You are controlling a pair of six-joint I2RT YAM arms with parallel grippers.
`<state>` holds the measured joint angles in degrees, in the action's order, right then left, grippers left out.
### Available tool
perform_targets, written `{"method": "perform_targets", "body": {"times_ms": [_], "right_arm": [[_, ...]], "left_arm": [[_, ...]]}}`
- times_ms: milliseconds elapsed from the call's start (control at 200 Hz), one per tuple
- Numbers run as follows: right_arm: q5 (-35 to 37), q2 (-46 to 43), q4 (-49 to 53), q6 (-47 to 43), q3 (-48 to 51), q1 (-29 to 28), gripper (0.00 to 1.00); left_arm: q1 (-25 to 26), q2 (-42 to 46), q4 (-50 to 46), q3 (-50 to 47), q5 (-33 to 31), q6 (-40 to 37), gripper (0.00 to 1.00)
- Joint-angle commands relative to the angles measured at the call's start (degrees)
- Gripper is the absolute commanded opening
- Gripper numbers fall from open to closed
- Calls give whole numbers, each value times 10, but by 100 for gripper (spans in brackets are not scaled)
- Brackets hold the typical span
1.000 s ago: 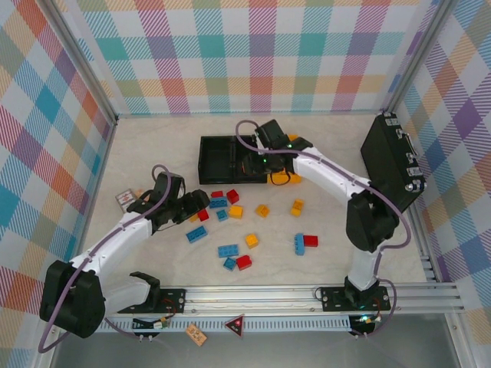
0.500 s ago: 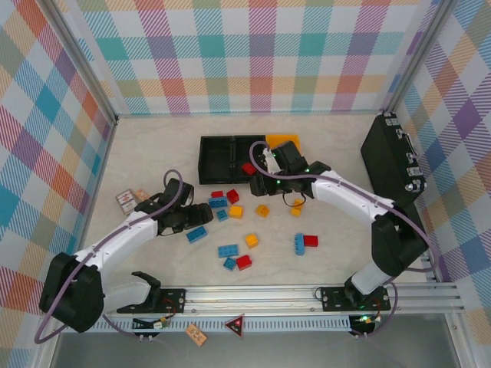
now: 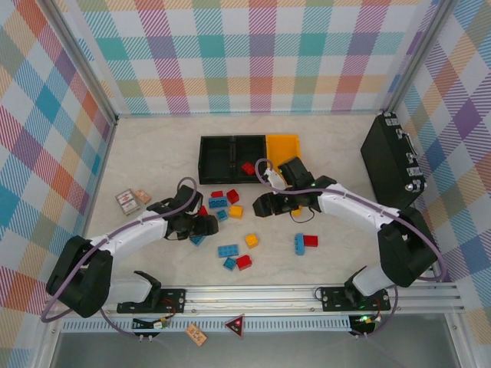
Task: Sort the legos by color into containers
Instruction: Rotate the lego at the bottom-center of the table, then pick up the lego from the middle-left of the table.
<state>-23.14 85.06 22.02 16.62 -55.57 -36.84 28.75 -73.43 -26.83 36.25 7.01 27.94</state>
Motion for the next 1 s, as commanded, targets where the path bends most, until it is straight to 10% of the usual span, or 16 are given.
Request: {"method": "perform_targets", "body": {"times_ms": [0, 675, 995], "right_arm": [[-38, -19, -4, -4, 15, -4, 54], [-34, -18, -31, 20, 32, -6, 53], [-39, -23, -31, 26, 17, -6, 53]], "left_arm": [[16, -13, -9, -3, 2, -8, 78], [62, -56, -40, 24, -69, 18, 26], [62, -36, -91, 124, -78, 8, 25]]}}
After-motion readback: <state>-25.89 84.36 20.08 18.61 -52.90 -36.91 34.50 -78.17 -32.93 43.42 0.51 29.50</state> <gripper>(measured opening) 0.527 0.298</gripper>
